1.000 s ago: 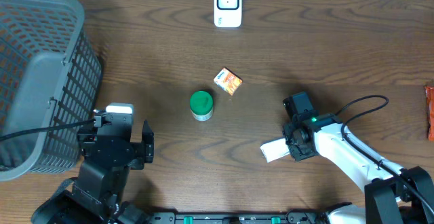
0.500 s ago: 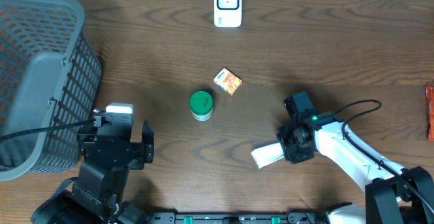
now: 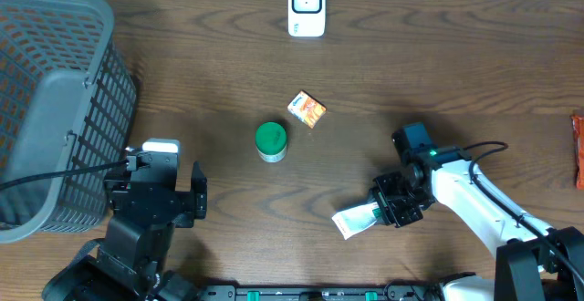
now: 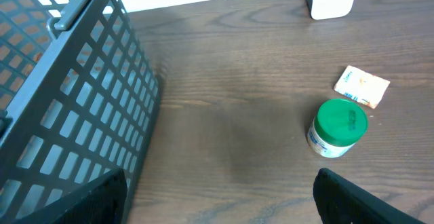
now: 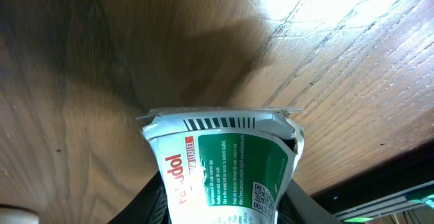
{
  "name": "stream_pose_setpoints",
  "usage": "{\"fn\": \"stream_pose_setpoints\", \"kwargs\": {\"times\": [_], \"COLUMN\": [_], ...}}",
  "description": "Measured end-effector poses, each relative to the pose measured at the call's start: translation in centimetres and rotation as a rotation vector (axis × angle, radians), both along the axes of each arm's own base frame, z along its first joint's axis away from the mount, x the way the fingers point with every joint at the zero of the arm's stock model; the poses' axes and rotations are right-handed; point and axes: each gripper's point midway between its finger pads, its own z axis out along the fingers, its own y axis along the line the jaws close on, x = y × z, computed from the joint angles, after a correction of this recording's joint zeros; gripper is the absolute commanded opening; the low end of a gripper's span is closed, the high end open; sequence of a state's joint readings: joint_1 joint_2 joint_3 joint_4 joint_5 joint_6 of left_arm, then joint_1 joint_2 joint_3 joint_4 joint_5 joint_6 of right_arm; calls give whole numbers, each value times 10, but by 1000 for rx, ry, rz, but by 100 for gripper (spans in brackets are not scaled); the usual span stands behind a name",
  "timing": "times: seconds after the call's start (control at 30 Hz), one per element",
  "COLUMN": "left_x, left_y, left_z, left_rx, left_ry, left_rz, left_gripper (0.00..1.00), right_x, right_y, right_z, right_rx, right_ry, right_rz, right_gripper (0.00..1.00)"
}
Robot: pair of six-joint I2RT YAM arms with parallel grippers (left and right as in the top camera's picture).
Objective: Scan the item barcode
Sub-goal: 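Lift the Panadol box with the right gripper and rotate it, then carry the Panadol box to the white scanner with the right gripper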
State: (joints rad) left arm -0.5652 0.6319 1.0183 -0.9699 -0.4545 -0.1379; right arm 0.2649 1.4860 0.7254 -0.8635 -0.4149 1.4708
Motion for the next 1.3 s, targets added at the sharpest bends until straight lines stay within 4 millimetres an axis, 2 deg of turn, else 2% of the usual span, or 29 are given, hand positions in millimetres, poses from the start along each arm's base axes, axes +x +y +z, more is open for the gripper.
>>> {"fn": "stream_pose_setpoints", "kwargs": {"times": [0.17, 0.27, 0.4, 0.57, 0.67, 0.7, 0.87, 0.97, 1.03, 1.17, 1.3], "left_x": [0, 0, 0, 0, 0, 0, 0, 0, 0, 0, 0], "left_y": [0, 0, 0, 0, 0, 0, 0, 0, 0, 0, 0], "left_z": [0, 0, 0, 0, 0, 0, 0, 0, 0, 0, 0], "left_rx": [0, 0, 0, 0, 0, 0, 0, 0, 0, 0, 1], "left_ry": [0, 0, 0, 0, 0, 0, 1, 0, 0, 0, 1], "left_rz": [0, 0, 0, 0, 0, 0, 0, 0, 0, 0, 0], "left_gripper": [88, 88, 88, 88, 88, 88, 88, 88, 88, 88, 88], "right_x": [6, 34, 82, 151, 189, 204, 240, 254, 264, 288, 330], "right_y": [4, 12, 25, 31, 27, 23, 12, 5, 3, 4, 14], "right_z": [1, 3, 14, 46, 71, 85, 127, 142, 144, 131, 127], "right_rx": [34, 75, 129, 109, 43, 7, -89, -139, -162, -192, -199], "right_ry": [-34, -167, -401, -767, -977, -1068, -1304, -1391, -1430, -1438, -1446], "right_rz": [24, 52, 89, 153, 160, 155, 92, 46, 19, -4, -15], "right_gripper": [27, 27, 30, 33, 33, 33, 29, 30, 31, 31, 31]}}
